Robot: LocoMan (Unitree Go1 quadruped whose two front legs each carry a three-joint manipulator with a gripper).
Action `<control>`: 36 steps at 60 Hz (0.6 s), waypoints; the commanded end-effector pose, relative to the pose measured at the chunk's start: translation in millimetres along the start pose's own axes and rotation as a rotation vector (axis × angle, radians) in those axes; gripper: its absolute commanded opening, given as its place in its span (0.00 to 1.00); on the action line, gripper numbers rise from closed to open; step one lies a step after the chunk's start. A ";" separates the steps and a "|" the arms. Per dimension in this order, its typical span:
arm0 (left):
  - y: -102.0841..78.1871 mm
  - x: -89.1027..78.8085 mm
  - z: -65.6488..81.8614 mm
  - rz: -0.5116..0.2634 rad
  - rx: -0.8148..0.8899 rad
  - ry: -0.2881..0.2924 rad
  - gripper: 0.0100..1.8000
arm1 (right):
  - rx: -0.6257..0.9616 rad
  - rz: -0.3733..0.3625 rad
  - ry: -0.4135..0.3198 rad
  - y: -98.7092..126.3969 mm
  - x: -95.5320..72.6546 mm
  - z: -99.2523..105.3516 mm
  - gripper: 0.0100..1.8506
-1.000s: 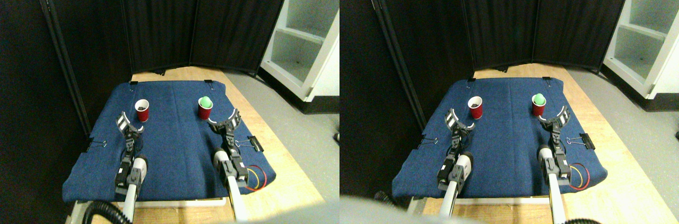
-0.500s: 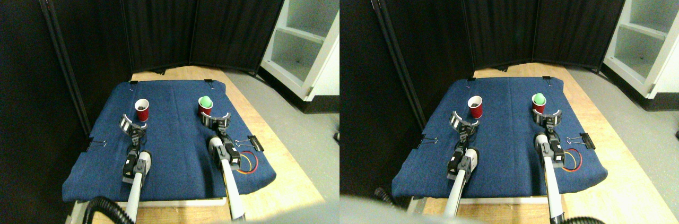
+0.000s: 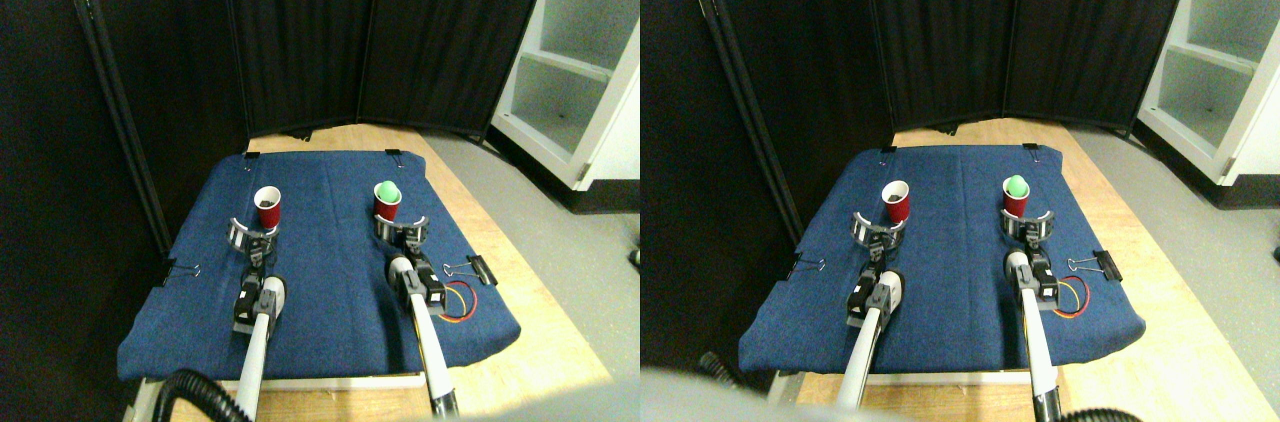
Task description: Pour (bimanual)
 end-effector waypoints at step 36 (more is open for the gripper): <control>-6.0 31.3 -23.1 0.018 -0.051 0.008 0.64 | 0.014 0.040 -0.006 3.8 27.0 -10.3 0.58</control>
